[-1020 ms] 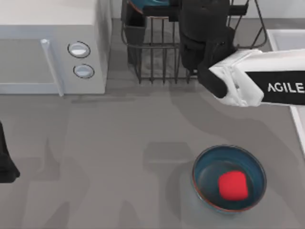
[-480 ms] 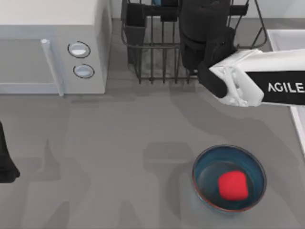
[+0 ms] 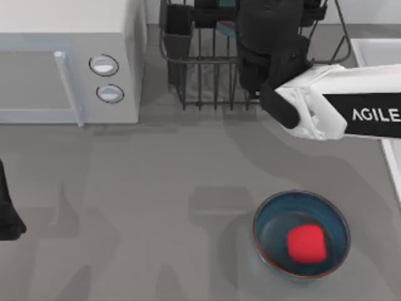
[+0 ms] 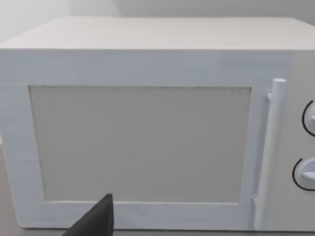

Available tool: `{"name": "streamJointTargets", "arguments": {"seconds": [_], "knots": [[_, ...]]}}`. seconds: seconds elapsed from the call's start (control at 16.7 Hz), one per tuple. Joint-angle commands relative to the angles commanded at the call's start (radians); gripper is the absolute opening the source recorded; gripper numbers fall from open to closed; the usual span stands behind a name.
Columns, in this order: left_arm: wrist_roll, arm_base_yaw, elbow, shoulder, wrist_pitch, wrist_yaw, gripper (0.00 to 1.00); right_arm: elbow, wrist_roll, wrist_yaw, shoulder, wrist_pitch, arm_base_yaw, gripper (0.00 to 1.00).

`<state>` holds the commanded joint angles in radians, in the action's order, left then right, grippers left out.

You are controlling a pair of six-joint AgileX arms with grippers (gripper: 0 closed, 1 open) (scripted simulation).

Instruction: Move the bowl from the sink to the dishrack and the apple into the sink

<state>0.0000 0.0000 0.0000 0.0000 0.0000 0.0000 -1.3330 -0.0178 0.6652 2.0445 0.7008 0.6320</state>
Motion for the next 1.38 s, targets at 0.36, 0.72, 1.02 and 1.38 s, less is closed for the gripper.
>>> {"name": "streamJointTargets", "arguments": {"seconds": [0.36, 0.72, 1.02, 1.38], "knots": [[0.0, 0.0, 0.0, 0.0, 0.0, 0.0, 1.0, 0.009, 0.0, -0.008, -0.011, -0.002, -0.002, 1.0], [0.0, 0.0, 0.0, 0.0, 0.0, 0.0, 1.0, 0.268, -0.004, -0.189, -0.294, -0.065, -0.108, 1.0], [0.0, 0.0, 0.0, 0.0, 0.0, 0.0, 1.0, 0.645, -0.016, -0.407, -0.803, -0.219, -0.259, 1.0], [0.0, 0.0, 0.0, 0.0, 0.0, 0.0, 1.0, 1.086, -0.023, -0.595, -1.512, -0.478, -0.456, 1.0]]}}
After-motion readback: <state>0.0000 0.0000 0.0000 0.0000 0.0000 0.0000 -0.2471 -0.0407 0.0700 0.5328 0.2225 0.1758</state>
